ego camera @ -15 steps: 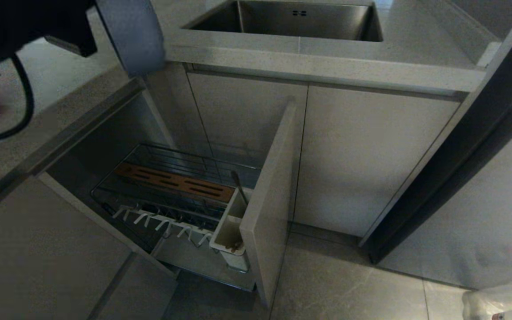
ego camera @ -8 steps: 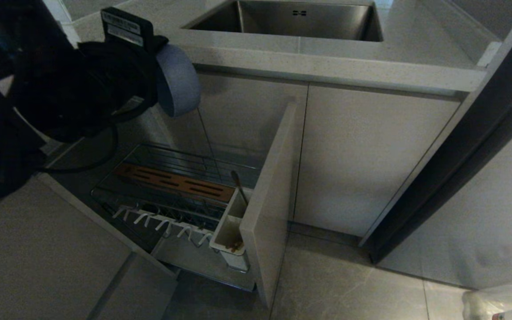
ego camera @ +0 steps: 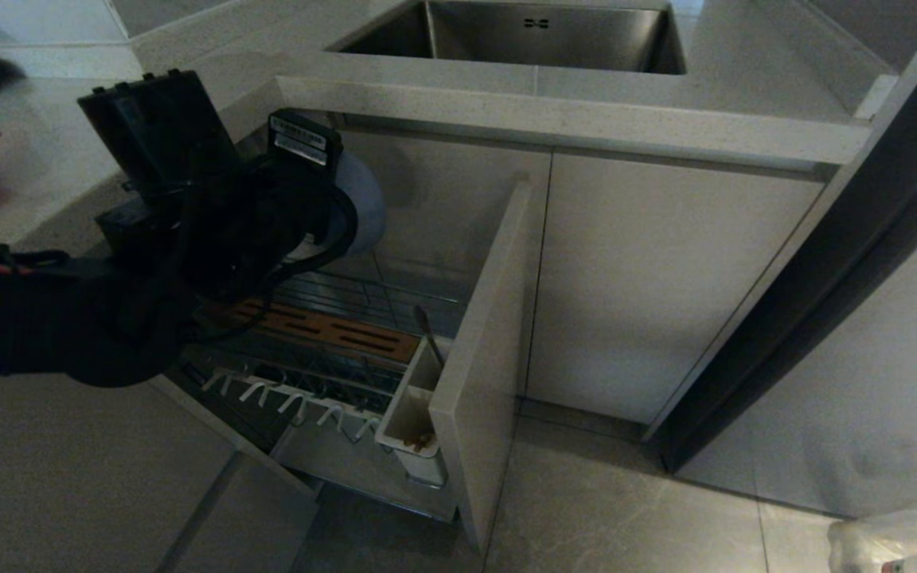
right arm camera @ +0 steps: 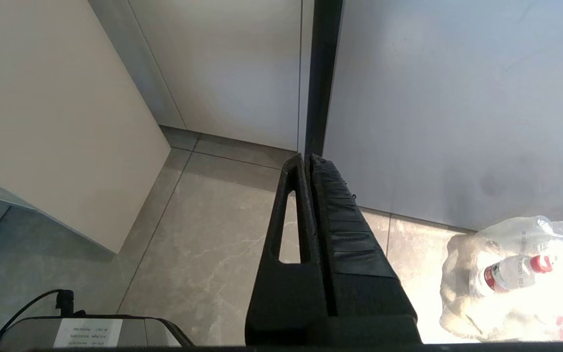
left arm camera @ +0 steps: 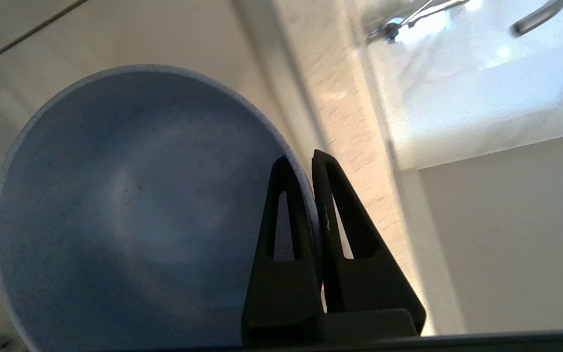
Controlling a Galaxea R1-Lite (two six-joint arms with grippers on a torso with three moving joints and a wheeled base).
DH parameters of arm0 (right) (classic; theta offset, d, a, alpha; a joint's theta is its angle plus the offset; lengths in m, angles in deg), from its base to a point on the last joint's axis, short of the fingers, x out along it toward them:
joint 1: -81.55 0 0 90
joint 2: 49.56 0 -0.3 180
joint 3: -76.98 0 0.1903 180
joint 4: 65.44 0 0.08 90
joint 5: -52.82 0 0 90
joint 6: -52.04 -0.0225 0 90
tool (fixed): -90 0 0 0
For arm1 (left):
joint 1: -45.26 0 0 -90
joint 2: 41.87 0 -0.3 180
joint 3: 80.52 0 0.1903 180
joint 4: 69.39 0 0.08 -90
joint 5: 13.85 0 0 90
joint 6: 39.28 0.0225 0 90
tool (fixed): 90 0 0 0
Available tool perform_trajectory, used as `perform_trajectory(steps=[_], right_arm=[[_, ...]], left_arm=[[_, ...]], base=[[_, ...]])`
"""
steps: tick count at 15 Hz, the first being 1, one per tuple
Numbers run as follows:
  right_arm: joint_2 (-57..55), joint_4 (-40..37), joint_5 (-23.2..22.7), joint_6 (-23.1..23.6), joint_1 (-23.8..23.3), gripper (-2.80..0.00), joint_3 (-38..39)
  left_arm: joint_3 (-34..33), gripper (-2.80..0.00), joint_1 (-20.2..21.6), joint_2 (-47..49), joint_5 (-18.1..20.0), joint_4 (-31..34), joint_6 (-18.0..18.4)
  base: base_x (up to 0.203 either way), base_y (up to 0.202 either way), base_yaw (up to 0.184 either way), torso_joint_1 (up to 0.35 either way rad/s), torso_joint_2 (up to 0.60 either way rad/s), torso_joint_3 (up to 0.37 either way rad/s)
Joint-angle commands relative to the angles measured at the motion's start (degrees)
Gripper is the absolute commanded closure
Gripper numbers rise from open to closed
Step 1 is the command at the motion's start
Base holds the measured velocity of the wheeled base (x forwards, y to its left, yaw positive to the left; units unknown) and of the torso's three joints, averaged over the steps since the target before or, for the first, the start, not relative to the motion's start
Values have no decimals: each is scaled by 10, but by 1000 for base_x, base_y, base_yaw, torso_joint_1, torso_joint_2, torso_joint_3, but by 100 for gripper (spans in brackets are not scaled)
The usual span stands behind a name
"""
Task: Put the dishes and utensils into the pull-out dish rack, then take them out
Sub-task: Pick up the bowl and place it in the cupboard
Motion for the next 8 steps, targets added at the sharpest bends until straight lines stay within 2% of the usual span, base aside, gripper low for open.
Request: perform_trajectory(steps=[1,6,8], right_arm=[[-1,0,0,0,0,0,0],[0,0,0,0,0,0,0],[0,0,0,0,0,0,0]], left_arm=[[-10,0,0,13,-2,-3,-3],[-9,0,0,24,-2,-6,-4],[-11,0,1,36,-2,-32,-2]], base=[[0,0,0,0,0,0],[0,0,0,0,0,0],[0,0,0,0,0,0]])
